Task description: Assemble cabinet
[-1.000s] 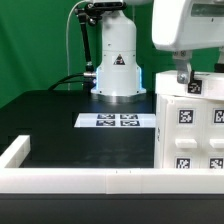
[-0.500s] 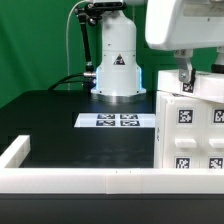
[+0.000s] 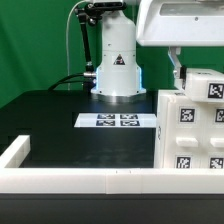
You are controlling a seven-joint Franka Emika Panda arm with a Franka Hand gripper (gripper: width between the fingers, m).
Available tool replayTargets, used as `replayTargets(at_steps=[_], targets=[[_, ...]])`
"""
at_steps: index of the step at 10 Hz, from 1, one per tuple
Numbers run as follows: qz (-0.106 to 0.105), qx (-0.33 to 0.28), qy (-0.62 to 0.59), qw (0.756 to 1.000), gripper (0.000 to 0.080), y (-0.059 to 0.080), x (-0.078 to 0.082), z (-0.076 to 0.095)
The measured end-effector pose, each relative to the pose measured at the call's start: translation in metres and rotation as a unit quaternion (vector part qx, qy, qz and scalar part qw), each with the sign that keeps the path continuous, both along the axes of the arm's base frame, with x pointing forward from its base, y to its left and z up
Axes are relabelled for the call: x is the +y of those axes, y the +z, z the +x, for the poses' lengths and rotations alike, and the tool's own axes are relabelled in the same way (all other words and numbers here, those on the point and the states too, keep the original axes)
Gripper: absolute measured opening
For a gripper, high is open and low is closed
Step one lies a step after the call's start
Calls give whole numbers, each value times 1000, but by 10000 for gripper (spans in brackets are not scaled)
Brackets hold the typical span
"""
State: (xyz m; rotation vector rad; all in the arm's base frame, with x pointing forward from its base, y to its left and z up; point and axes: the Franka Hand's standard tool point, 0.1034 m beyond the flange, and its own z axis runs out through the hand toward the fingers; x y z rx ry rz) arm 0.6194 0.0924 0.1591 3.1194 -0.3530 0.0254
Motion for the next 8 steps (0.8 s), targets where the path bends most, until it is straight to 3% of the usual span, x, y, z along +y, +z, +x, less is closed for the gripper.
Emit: replayTargets(at_steps=[3,8], targets=[[2,-2,-91,996,560,0,-1,1],[9,-12,-302,953,560,0,-1,0]])
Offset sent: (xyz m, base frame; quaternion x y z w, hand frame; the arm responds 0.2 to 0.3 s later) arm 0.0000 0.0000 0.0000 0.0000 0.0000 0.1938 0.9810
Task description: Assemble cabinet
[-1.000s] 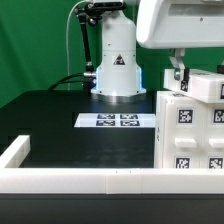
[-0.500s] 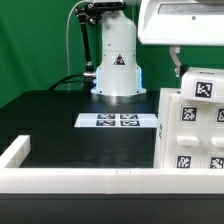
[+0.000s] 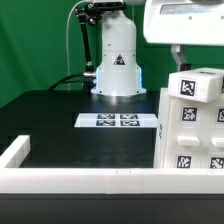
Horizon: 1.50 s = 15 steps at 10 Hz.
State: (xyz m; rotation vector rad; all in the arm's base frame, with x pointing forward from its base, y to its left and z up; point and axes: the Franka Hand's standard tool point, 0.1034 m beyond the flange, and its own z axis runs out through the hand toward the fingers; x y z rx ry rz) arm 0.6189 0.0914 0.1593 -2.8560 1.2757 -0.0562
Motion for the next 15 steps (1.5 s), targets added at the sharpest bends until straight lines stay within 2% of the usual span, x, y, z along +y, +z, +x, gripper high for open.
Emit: replayTargets(at_steps=[4,6,8,11,13,14,15], targets=[[6,-7,-174,985,560,-1,-3,0],[11,-10,-277,961,560,-1,-3,1],[16,-12,-396,918,560,-1,-4,1],[21,-11,-456,889,560,0,-5,1],[20,-10,-445,895,582,-1,-4,1],[20,-10,-444,896,766,-2,-4,1],[20,-10,-443,896,766,-2,-3,1]])
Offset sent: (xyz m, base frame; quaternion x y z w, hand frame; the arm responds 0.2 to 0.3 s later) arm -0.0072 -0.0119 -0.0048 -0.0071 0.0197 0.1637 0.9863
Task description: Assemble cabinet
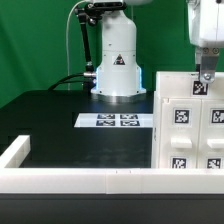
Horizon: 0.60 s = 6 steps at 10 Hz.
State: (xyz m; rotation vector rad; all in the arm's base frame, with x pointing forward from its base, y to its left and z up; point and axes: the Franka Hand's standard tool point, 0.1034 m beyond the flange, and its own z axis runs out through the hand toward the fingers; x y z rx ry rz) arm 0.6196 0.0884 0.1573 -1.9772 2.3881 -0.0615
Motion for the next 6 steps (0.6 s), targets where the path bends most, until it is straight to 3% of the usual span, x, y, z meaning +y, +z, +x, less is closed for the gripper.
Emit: replayTargets(at_steps=[6], targets=[[4,1,6,1000,797,-1,4,-1]])
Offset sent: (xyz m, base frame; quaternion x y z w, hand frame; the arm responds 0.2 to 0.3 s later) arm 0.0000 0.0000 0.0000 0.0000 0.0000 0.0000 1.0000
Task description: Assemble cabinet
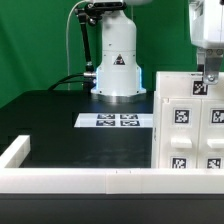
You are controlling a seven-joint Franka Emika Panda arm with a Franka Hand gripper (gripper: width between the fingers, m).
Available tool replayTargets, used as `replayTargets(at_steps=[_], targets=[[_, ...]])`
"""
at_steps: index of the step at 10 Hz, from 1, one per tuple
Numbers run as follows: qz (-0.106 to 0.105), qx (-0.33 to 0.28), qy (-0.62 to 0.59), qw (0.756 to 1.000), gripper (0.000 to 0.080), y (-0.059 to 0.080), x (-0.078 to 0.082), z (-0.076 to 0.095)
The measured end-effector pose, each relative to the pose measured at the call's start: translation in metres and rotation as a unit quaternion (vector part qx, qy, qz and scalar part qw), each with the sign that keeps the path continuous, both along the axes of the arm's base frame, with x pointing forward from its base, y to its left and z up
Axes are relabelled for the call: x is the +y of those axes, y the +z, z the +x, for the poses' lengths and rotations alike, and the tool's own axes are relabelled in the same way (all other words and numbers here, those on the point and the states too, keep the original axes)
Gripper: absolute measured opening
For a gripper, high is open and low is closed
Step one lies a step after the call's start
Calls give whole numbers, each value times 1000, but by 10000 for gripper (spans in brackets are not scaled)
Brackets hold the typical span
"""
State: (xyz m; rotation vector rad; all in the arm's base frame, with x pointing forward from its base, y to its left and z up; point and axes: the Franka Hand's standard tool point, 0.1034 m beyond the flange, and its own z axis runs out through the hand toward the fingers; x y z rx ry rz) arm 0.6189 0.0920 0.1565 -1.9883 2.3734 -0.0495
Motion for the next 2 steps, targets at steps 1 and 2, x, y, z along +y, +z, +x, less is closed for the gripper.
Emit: replayTargets(at_steps=[1,2], targets=[[0,0,1,1000,797,0,1,0],[0,0,3,1000,797,0,1,0]])
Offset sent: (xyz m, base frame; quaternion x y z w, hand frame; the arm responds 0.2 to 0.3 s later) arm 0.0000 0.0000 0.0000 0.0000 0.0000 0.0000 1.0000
